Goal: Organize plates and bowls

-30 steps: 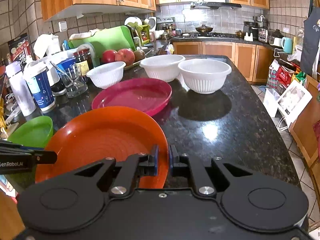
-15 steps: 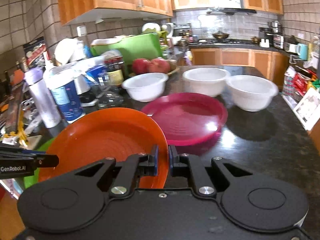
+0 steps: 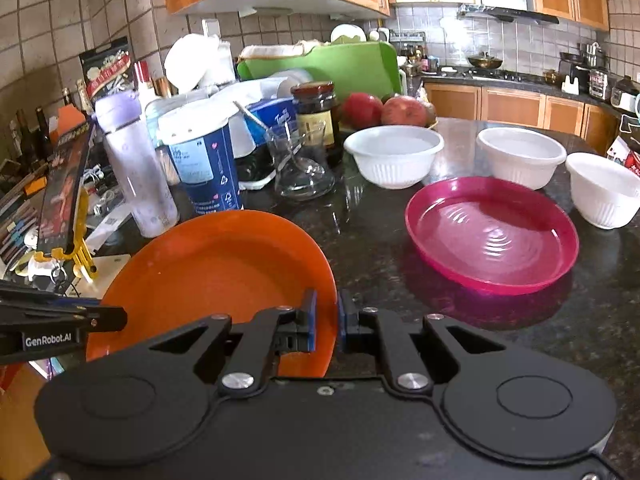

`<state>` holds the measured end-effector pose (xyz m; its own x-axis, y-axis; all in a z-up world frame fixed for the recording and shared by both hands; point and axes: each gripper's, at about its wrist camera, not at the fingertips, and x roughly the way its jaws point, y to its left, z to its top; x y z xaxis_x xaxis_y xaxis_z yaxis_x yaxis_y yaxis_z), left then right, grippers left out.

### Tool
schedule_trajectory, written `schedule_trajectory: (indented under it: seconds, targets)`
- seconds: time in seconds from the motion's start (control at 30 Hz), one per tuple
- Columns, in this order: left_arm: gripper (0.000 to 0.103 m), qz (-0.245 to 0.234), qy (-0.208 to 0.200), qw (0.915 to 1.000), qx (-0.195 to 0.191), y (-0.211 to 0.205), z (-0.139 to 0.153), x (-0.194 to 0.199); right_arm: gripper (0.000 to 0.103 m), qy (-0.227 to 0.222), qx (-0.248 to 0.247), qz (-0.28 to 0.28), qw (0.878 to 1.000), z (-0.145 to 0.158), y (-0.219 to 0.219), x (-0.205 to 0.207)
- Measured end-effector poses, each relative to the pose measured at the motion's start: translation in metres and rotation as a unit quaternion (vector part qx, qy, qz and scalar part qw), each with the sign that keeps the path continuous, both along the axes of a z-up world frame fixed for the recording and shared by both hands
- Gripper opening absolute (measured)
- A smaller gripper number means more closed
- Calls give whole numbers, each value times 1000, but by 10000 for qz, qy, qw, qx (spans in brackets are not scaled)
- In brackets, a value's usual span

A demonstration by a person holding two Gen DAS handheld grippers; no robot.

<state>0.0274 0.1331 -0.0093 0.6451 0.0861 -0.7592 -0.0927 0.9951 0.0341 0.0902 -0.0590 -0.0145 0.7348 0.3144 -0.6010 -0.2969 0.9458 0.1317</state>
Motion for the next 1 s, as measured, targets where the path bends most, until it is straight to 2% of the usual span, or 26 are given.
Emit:
schedule_trajectory:
  seconds: [0.33, 0.57, 0.73, 0.8, 0.83, 0.87, 0.93, 1.0]
  targets:
    - [19, -343, 141, 9992, -163, 22, -11, 9, 15, 218, -125, -301, 9992, -12, 15, 2]
    - [26, -429, -138, 9989, -103, 30, -6, 6, 16, 31, -156, -505, 9986, -8, 18, -4]
    - [29, -391, -585, 9973, -223, 35, 8, 1, 18, -195, -40, -730, 9971, 2, 12, -7]
    - [43, -445, -740, 9959, -283, 35, 15, 3, 18, -330, -37, -829, 9960, 7, 9, -8]
    - [55, -507, -810, 9949, -319, 34, 17, 4, 19, -407, -41, -887, 9952, 9, 7, -9]
    - [61, -598, -918, 9932, -394, 33, 19, 4, 19, -486, -46, -946, 9943, 12, 5, -10]
    - [62, -769, -1106, 9893, -560, 31, 25, 5, 25, -573, -48, -1048, 9928, 15, 0, -12]
    - [69, -950, -1241, 9854, -675, 25, 32, 5, 29, -607, -31, -1179, 9912, 17, -7, -13]
